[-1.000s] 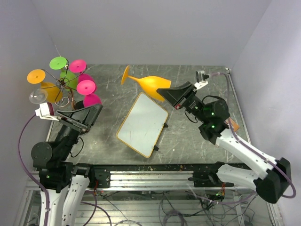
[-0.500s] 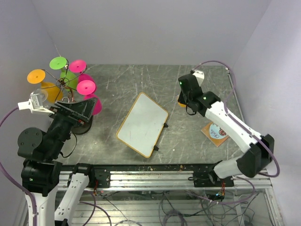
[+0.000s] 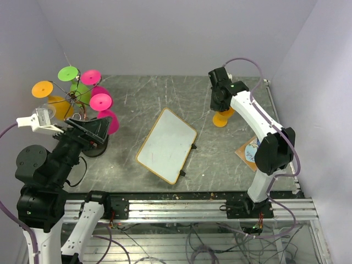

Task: Take the wine glass off the wine glass rack

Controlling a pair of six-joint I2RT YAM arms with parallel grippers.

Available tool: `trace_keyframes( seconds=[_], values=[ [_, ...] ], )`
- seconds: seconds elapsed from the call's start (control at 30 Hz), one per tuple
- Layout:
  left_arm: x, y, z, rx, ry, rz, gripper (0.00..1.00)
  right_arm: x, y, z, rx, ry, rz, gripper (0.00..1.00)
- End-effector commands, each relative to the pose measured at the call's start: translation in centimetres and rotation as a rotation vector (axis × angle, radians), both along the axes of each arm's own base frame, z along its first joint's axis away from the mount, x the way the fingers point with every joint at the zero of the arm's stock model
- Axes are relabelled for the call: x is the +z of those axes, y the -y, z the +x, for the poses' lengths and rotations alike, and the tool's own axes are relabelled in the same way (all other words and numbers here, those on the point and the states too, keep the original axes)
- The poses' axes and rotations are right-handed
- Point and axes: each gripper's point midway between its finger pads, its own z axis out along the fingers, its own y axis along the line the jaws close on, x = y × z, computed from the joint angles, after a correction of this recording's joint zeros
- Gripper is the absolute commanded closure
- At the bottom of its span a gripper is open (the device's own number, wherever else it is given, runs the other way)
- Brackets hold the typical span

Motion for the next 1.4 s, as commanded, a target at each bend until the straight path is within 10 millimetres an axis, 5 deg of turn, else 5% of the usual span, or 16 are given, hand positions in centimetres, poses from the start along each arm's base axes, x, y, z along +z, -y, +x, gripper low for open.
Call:
trace_keyframes(
  seconds=[0.0,0.87,1.1,1.37],
  values=[
    [-0.1,-0.6,-0.4,0.022,0.001,0.058,0.11,-0.8,-0.6,-0.9,0.115,-0.077,-0.021,1.00],
    [0.3,-1.6,-1.0,0.066,-0.019,0.129,0.12,-2.4,-1.4,0.6,0.178,-0.115,-0.045,0.91],
    [0.3,-1.4,-0.9,0.056,-0.020,0.130,0.10,-0.8,-1.7,0.3,0.205,-0.082,-0.021,0.65],
    [-0.1,-1.3,0.5,0.054,-0.059,0.152,0.07,5.4,-1.7,-2.0,0.241,0.086,0.066,0.30]
  ],
)
